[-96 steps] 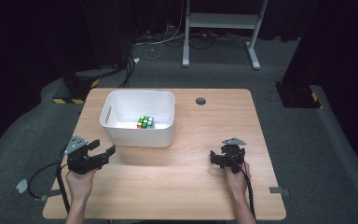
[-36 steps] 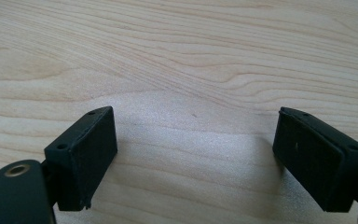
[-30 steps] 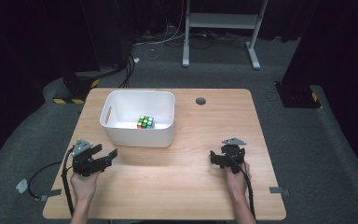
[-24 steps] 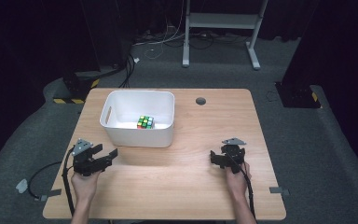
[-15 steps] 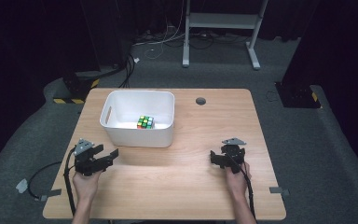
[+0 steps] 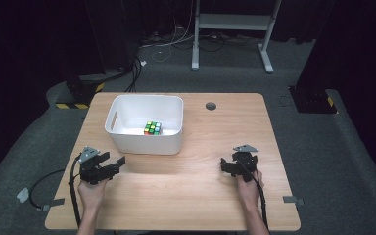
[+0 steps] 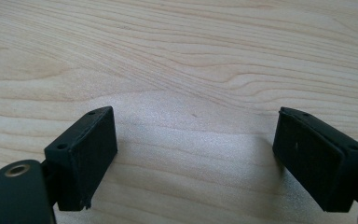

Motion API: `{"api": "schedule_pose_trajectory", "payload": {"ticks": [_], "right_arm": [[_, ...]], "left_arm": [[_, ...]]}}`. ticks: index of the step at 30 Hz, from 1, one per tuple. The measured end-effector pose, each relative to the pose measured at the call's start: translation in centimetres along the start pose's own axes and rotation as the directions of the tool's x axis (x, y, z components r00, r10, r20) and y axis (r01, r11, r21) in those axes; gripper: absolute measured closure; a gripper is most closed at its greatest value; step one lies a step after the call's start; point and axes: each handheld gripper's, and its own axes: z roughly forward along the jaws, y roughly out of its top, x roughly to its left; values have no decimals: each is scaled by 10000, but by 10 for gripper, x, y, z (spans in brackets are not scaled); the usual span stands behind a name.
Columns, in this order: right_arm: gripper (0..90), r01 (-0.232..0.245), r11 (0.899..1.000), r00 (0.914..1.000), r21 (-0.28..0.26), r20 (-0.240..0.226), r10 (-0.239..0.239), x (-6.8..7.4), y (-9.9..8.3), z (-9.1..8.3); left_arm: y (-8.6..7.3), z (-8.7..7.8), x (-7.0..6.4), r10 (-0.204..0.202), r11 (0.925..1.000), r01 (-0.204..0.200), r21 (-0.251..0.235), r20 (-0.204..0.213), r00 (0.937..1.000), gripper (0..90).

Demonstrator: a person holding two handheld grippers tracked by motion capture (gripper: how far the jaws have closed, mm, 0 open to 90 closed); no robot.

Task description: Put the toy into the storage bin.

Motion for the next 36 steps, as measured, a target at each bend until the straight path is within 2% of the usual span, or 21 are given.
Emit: {"api": "schedule_pose_trajectory", "payload": {"ticks": [4,11,21,36], "right_arm": [[136,-2,10000,10000,0,-1,2,0,0,0],[136,-2,10000,10000,-2,0,2,0,0,0],[137,-3,10000,10000,-2,1,3,0,0,0],[137,-1,10000,10000,-4,1,1,0,0,0]], "left_arm": [[-1,1,0,60,10000,-60,49,-80,9999,272],[-4,5,3,-89,9999,90,126,-112,9999,272],[-5,14,1,-13,9997,20,262,-238,9997,273],[-9,24,1,308,9979,-270,589,-637,9975,274]]}}
